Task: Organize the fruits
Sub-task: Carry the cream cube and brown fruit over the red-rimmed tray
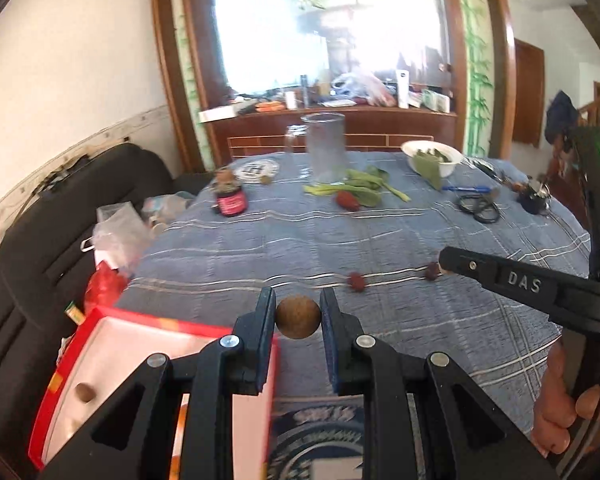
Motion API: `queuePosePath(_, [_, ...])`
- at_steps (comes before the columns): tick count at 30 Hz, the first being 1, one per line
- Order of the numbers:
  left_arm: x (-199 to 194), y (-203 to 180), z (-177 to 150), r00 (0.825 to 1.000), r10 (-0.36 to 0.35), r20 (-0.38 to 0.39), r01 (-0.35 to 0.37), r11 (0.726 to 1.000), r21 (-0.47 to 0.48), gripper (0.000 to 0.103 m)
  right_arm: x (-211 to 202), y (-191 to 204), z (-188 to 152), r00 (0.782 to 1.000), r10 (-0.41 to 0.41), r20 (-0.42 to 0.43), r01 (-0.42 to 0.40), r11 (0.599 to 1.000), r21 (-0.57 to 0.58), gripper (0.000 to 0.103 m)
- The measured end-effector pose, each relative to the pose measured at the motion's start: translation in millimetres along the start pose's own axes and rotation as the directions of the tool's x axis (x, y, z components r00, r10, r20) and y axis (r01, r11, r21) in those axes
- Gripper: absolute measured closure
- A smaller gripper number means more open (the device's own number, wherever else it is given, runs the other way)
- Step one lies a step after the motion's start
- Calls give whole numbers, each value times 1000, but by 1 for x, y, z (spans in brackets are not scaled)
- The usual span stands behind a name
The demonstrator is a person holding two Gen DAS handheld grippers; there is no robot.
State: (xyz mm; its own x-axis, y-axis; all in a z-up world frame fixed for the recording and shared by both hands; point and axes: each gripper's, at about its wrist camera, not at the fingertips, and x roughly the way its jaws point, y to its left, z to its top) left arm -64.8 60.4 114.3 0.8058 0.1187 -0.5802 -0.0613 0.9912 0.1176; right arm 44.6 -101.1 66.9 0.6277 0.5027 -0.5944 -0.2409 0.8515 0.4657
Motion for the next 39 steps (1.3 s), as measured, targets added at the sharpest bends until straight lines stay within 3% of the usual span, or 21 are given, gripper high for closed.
queuePosePath(5, [-11, 29, -11, 1000, -2, -1, 2, 998, -56, 82, -2, 23, -15, 1000, -6, 2, 6, 998, -67, 87])
queuePosePath(14, [-16, 66, -26, 1000, -20, 0, 20, 993, -117, 82, -19, 54, -45, 1000, -24, 20, 25, 996, -86, 87])
queuePosePath(22, [-24, 97, -50, 1000, -27, -13, 25, 987, -159, 82, -27, 95, -72, 1000, 11, -1, -11, 992, -127, 87])
queuePosePath(32, [-54, 151, -93, 998, 57, -33, -62, 976, -209, 82, -10, 148, -119, 994, 68, -89, -86, 972, -219, 87])
queuePosePath(39, [-56, 150, -115, 997, 41, -72, -55, 980, -191, 82, -2, 169, -149, 984, 80, -159, -120, 958, -261, 87])
